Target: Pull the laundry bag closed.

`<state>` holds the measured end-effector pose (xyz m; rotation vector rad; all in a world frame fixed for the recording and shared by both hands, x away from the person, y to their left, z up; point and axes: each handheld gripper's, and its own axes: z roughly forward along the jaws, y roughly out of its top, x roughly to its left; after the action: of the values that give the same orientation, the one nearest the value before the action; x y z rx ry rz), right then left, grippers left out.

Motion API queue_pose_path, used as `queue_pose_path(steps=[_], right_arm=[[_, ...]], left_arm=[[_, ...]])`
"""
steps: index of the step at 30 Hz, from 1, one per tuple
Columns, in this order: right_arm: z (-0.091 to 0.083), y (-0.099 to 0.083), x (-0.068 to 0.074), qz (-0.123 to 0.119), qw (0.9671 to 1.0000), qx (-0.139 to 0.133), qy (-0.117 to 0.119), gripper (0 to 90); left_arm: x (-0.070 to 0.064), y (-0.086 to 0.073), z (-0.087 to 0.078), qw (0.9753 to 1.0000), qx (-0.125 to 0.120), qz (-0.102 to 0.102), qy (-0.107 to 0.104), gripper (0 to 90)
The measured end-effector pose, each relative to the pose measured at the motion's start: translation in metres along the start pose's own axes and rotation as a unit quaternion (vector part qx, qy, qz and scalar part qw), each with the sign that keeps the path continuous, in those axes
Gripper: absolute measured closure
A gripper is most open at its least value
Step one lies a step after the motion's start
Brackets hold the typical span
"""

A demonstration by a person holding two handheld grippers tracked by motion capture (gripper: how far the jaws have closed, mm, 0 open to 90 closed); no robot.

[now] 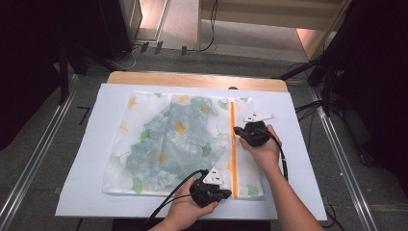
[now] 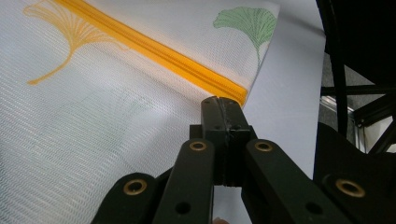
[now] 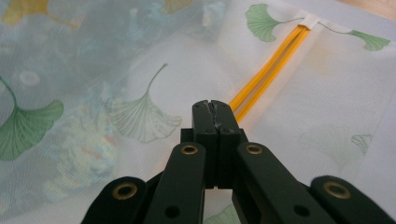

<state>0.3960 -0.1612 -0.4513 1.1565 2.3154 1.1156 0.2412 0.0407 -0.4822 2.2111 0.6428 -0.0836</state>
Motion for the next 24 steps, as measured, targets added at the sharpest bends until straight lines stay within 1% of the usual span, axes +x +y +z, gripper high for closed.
queue_pose_path(steps=[1, 2, 4, 5, 6, 7, 8, 9, 10, 11, 12, 13, 15, 16, 17, 18, 19, 20, 21, 22, 23, 24], right_arm=[[-0.001, 0.0, -0.004, 0.015, 0.9999, -0.002, 0.009, 90.0], [0.0, -0.001, -0.007, 0.023, 0.9995, -0.006, 0.021, 90.0], [0.0, -0.003, -0.006, 0.018, 0.9995, 0.003, 0.024, 90.0], [0.0, -0.004, -0.005, 0.02, 0.9994, 0.004, 0.03, 90.0], [0.0, -0.005, -0.005, 0.027, 0.9986, 0.003, 0.045, 90.0], [0.0, -0.006, -0.004, 0.04, 0.9972, 0.004, 0.063, 90.0], [-0.001, -0.007, -0.001, 0.043, 0.997, 0.006, 0.063, 90.0], [-0.001, -0.008, 0.002, 0.045, 0.9975, 0.003, 0.055, 90.0], [-0.001, -0.009, 0.004, 0.051, 0.9975, 0.004, 0.048, 80.2], [-0.001, -0.009, 0.006, 0.065, 0.9969, 0.012, 0.042, 76.5], [0.0, -0.01, 0.009, 0.07, 0.9969, 0.015, 0.031, 75.5], [0.0, -0.011, 0.01, 0.075, 0.9966, 0.017, 0.028, 75.4], [0.003, -0.014, 0.012, 0.085, 0.9951, 0.04, 0.028, 71.6], [0.006, -0.015, 0.013, 0.093, 0.9938, 0.053, 0.031, 71.2], [0.008, -0.017, 0.013, 0.096, 0.9929, 0.063, 0.032, 71.2], [0.01, -0.018, 0.013, 0.099, 0.9924, 0.068, 0.029, 72.3], [0.009, -0.019, 0.012, 0.107, 0.9917, 0.064, 0.033, 77.4], [0.009, -0.019, 0.011, 0.108, 0.9914, 0.064, 0.036, 82.9], [0.009, -0.019, 0.01, 0.108, 0.9909, 0.062, 0.05, 86.5], [0.008, -0.019, 0.009, 0.108, 0.9908, 0.062, 0.053, 89.1], [0.008, -0.019, 0.009, 0.107, 0.9907, 0.061, 0.058, 90.0], [0.006, -0.019, 0.008, 0.106, 0.9905, 0.056, 0.067, 90.0]], left_arm=[[0.0, 0.0, 0.0, 1.0, -0.002, -0.001, -0.001, 90.0], [0.0, 0.0, 0.0, 1.0, -0.002, -0.002, -0.001, 90.0], [0.0, 0.0, 0.0, 1.0, -0.003, -0.003, -0.002, 90.0], [0.0, 0.0, 0.0, 1.0, -0.003, -0.003, -0.002, 90.0], [0.0, 0.0, 0.0, 1.0, -0.003, -0.003, -0.002, 90.0], [0.0, 0.0, 0.0, 1.0, -0.003, -0.002, -0.002, 90.0], [0.0, 0.0, 0.0, 1.0, -0.002, -0.002, -0.002, 90.0], [0.0, 0.0, 0.0, 1.0, -0.002, -0.002, -0.001, 90.0], [0.0, 0.0, 0.0, 1.0, -0.001, -0.001, 0.0, 90.0], [0.0, 0.0, 0.0, 1.0, -0.001, 0.0, 0.0, 90.0], [0.0, 0.0, 0.0, 1.0, -0.001, -0.001, -0.001, 90.0], [0.0, 0.0, 0.0, 1.0, -0.001, -0.001, -0.001, 90.0], [0.0, 0.0, 0.0, 1.0, 0.0, 0.0, 0.001, 90.0], [0.0, 0.0, 0.0, 1.0, -0.001, 0.0, 0.0, 90.0], [0.0, 0.0, 0.0, 1.0, -0.001, 0.0, -0.001, 90.0], [0.0, 0.0, 0.0, 1.0, -0.001, 0.0, 0.0, 90.0], [0.0, 0.0, 0.0, 1.0, -0.001, 0.0, -0.001, 90.0], [0.0, 0.0, 0.0, 1.0, -0.001, 0.0, -0.001, 90.0], [0.0, 0.0, 0.0, 1.0, 0.0, -0.001, -0.001, 90.0], [0.0, 0.0, 0.0, 1.0, -0.001, -0.001, -0.001, 90.0], [0.0, 0.0, 0.0, 1.0, -0.002, -0.001, -0.002, 90.0], [0.0, 0.0, 0.0, 1.0, -0.002, -0.003, -0.002, 90.0]])
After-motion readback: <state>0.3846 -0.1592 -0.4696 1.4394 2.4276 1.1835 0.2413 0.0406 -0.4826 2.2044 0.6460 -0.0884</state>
